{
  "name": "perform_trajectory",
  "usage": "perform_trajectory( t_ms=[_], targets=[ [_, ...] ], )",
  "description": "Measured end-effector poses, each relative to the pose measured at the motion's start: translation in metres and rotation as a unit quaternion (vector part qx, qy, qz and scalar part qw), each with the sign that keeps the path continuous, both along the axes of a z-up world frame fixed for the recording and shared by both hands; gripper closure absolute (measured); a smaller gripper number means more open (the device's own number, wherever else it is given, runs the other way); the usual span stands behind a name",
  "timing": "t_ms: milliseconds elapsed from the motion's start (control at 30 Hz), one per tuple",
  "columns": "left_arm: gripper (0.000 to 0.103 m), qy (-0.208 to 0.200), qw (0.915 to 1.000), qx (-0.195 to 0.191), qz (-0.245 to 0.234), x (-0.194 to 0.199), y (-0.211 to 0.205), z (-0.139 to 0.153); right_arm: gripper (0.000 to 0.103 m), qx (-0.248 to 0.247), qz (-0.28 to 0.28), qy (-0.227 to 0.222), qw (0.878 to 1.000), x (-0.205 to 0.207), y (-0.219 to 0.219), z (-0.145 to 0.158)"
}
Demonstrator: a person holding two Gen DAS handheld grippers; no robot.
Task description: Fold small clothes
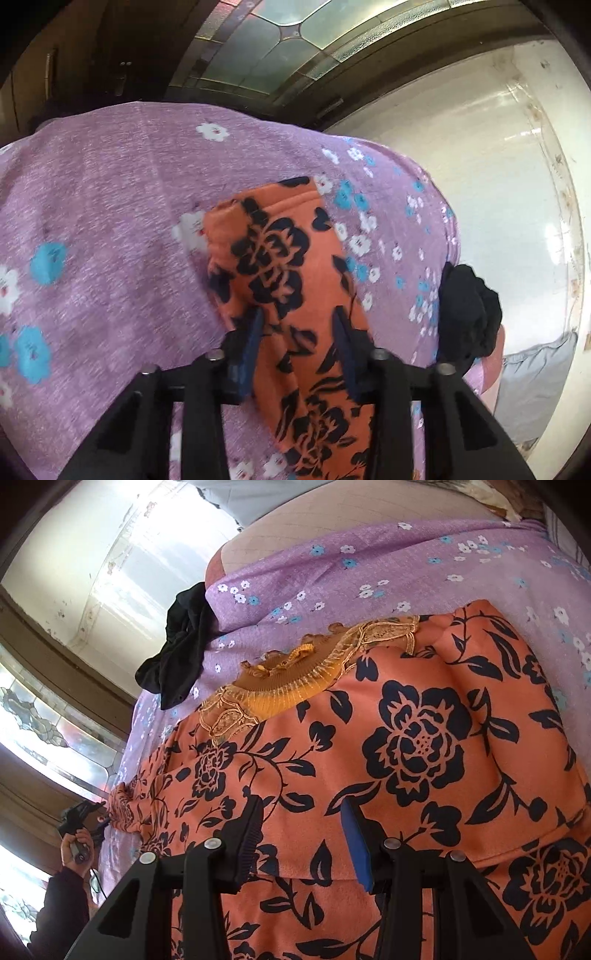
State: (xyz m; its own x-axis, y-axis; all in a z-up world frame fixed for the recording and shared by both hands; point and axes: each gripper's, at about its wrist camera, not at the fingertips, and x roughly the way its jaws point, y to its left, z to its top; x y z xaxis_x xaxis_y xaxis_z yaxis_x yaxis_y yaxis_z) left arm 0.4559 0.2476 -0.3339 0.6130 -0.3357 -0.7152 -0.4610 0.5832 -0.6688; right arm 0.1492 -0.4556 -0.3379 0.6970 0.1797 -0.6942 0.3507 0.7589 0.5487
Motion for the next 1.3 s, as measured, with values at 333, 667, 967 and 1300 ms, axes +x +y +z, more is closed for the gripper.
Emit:
perform_trajectory(
  t_ms=[333,667,967,1300],
  targets=[
    [0.038,0.043,0.9986,0.010,0.028,-0.020,0.001,0.011,0.056,0.008,-0.005,-0.007,1.000,-0.003,0.000,0.003],
    [0.098,0.043,0.9957,0.072,0.039,0.003,0.007,0.004,0.056,-0.004,-0.029,-0.016,0.999,-0.004,-0.011,0.006],
    [0.099,-0.066,0.9830,0.152,-0.079,-0.030,-0.063,0.108,0.056,0.007,-0.079,-0.054,0.995,-0.024,-0.029,0.025],
    [0.099,-0.171,0.9056,0.198,-0.334,-0.115,-0.317,0.217,0.055,0.071,-0.155,-0.098,0.981,-0.060,-0.081,0.038]
  ],
)
